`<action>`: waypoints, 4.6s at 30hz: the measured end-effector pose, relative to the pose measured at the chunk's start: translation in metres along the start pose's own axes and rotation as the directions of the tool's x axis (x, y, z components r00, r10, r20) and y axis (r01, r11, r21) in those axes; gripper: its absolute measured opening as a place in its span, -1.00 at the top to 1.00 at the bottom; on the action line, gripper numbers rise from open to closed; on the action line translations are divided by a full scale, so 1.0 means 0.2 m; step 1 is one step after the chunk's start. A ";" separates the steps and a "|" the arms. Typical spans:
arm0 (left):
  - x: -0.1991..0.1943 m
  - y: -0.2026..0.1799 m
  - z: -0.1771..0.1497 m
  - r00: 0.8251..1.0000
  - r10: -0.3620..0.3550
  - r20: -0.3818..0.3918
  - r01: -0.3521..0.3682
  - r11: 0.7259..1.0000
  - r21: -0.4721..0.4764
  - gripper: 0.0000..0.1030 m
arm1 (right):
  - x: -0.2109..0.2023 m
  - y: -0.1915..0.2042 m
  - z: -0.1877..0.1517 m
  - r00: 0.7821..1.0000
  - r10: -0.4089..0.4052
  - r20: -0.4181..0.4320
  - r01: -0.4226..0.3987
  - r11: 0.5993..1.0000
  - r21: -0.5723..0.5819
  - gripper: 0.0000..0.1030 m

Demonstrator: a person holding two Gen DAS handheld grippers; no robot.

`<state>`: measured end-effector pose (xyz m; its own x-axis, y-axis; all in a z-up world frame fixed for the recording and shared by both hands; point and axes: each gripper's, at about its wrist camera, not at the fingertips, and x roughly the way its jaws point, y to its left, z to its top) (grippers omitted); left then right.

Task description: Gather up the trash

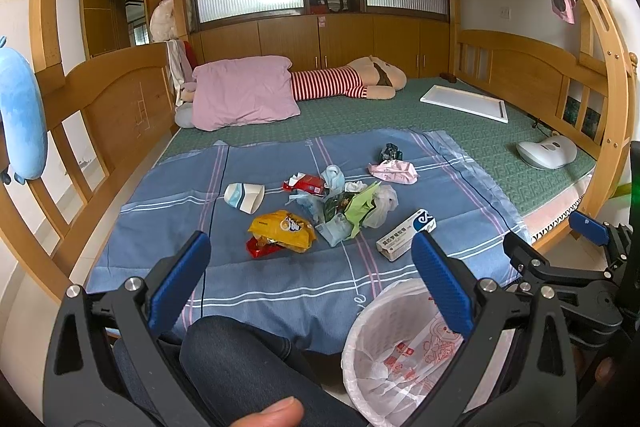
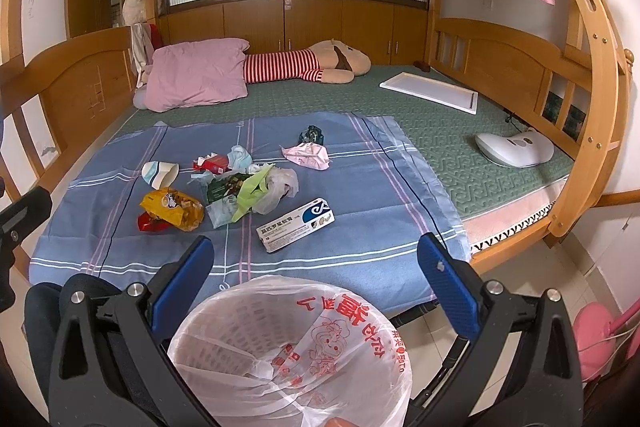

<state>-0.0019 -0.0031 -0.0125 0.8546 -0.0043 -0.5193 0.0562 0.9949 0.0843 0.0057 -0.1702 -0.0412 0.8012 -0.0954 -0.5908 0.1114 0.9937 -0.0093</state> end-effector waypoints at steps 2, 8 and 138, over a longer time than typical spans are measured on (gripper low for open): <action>0.00 0.00 0.00 1.000 0.000 -0.002 0.000 1.000 -0.001 -0.94 | 0.00 0.00 0.00 1.000 0.001 -0.002 -0.001 1.000 0.003 -0.94; 0.01 0.00 0.00 1.000 0.000 -0.006 0.000 1.000 -0.002 -0.94 | 0.00 0.00 0.00 1.000 0.003 -0.002 -0.003 1.000 0.003 -0.94; 1.75 0.52 -0.24 0.921 -0.263 -0.287 0.066 0.832 -0.551 0.34 | 1.09 0.00 -0.03 0.879 0.294 -0.376 -0.195 0.940 0.279 0.12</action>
<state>0.2772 0.1048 -0.2265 0.6240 -0.2368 -0.7447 -0.1808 0.8834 -0.4324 0.1771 -0.1911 -0.1747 0.5155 0.2302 -0.8254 0.1126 0.9367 0.3315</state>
